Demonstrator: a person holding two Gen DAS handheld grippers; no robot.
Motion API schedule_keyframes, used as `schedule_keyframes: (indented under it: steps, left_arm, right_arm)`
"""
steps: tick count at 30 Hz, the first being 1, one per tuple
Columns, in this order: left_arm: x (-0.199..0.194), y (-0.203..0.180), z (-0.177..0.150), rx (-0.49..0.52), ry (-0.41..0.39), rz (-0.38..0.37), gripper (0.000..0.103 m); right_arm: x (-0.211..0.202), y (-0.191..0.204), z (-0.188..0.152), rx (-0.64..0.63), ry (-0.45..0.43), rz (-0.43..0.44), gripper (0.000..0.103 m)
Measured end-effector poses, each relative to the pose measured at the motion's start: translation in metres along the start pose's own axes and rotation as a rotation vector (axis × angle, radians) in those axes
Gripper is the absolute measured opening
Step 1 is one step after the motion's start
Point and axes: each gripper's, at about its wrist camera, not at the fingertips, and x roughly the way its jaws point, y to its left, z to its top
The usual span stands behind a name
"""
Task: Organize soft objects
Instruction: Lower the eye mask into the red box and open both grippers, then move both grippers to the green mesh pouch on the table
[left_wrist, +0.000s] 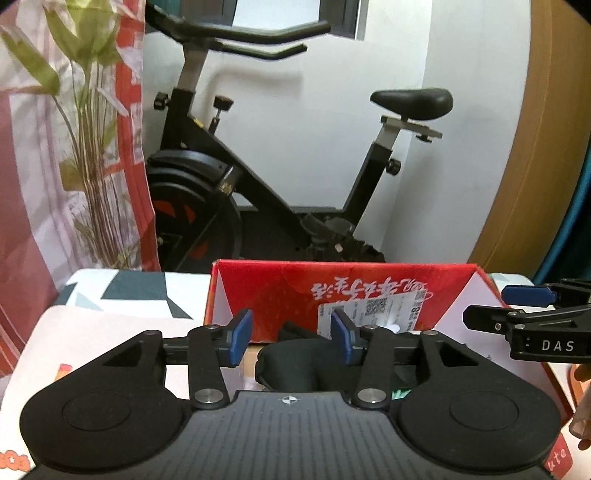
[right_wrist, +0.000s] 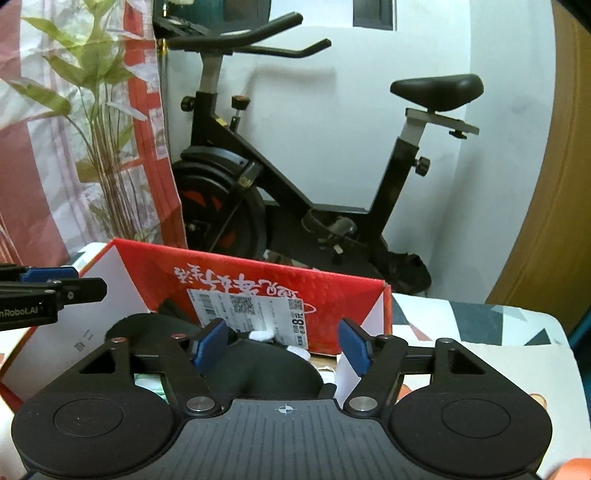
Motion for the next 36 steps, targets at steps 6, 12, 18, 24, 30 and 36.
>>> schedule_keyframes:
  steps: [6, 12, 18, 24, 30, 36]
  left_arm:
    - [-0.034, -0.009, -0.005, 0.031, -0.051, -0.019, 0.086]
    - [-0.067, -0.016, -0.018, 0.032, -0.062, -0.022, 0.103]
    - [-0.095, -0.023, -0.041, 0.026, -0.048, -0.001, 0.103]
    - [-0.121, -0.028, -0.075, -0.013, -0.021, -0.009, 0.103]
    - [-0.128, -0.035, -0.121, -0.039, 0.052, -0.020, 0.103]
    - [-0.132, -0.036, -0.157, -0.081, 0.110, -0.038, 0.103]
  right_arm:
    - [-0.031, 0.002, -0.003, -0.016, -0.066, -0.053, 0.090]
    - [-0.061, -0.003, -0.016, 0.031, -0.111, 0.004, 0.102]
    - [-0.095, 0.001, -0.037, 0.018, -0.173, 0.014, 0.103]
    - [-0.127, -0.002, -0.069, 0.037, -0.200, 0.093, 0.103]
    - [-0.151, 0.005, -0.116, 0.012, -0.203, 0.081, 0.103]
    - [-0.159, 0.014, -0.163, 0.017, -0.144, 0.085, 0.103]
